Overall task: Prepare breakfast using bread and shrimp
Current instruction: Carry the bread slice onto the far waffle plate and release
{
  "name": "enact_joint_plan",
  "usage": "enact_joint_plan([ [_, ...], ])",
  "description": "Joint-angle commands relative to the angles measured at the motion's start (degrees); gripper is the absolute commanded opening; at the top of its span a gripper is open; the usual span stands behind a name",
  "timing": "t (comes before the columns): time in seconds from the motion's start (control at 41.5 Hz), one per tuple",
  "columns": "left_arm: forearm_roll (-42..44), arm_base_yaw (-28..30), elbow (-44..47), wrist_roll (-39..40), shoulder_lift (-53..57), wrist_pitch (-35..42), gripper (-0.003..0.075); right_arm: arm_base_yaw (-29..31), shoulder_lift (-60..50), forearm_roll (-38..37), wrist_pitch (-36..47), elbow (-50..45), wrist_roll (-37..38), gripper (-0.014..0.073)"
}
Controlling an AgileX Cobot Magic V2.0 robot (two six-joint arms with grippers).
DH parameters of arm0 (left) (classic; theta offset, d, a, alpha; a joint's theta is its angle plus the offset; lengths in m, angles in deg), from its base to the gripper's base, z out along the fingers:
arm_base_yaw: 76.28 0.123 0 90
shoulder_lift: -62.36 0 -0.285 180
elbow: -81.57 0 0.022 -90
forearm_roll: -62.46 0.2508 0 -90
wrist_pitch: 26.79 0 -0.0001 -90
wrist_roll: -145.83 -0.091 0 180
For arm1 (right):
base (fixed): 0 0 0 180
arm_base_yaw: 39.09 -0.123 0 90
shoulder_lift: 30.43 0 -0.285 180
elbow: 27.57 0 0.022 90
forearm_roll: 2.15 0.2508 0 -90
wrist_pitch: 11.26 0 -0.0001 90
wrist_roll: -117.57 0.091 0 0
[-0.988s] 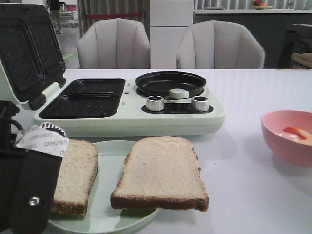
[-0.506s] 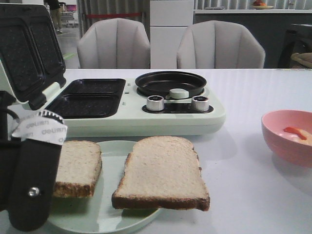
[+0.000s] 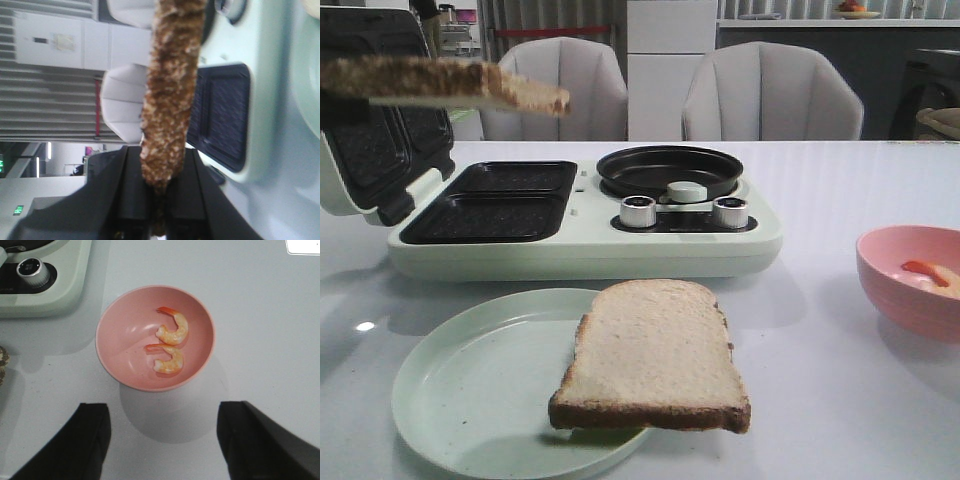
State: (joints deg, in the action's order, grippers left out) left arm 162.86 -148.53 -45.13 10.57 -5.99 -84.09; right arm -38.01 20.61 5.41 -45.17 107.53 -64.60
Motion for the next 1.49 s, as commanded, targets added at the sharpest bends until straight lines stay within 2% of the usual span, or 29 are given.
enact_joint_plan([
  [0.0,6.2,1.4,-4.3,0.8,1.2,-1.5,0.0099,0.3,0.0,-0.4,3.7,1.6,-0.3,0.0557],
  [0.289,6.2,14.8,-15.8,0.8,-4.1,12.7,0.0099,0.3,0.0,-0.4,3.7,1.6,-0.3,0.0557],
  [0.506,6.2,26.9,-24.1,0.8,-12.4,20.2,0.0099,0.3,0.0,-0.4,3.7,1.6,-0.3,0.0557],
  [0.747,6.2,37.7,-33.9,0.7,-24.0,29.8,0.0099,0.3,0.0,-0.4,3.7,1.6,-0.3,0.0557],
  [1.037,6.2,43.4,-48.5,-0.9,-38.8,30.7,0.0099,0.3,0.0,-0.4,3.7,1.6,-0.3,0.0557],
  [1.205,6.2,46.4,-56.3,-0.9,-46.5,34.4,0.0099,0.3,0.0,-0.4,3.7,1.6,-0.3,0.0557],
  [1.47,6.2,50.3,-59.5,-1.0,-52.7,37.3,0.0099,0.3,0.0,-0.4,3.7,1.6,-0.3,0.0557],
])
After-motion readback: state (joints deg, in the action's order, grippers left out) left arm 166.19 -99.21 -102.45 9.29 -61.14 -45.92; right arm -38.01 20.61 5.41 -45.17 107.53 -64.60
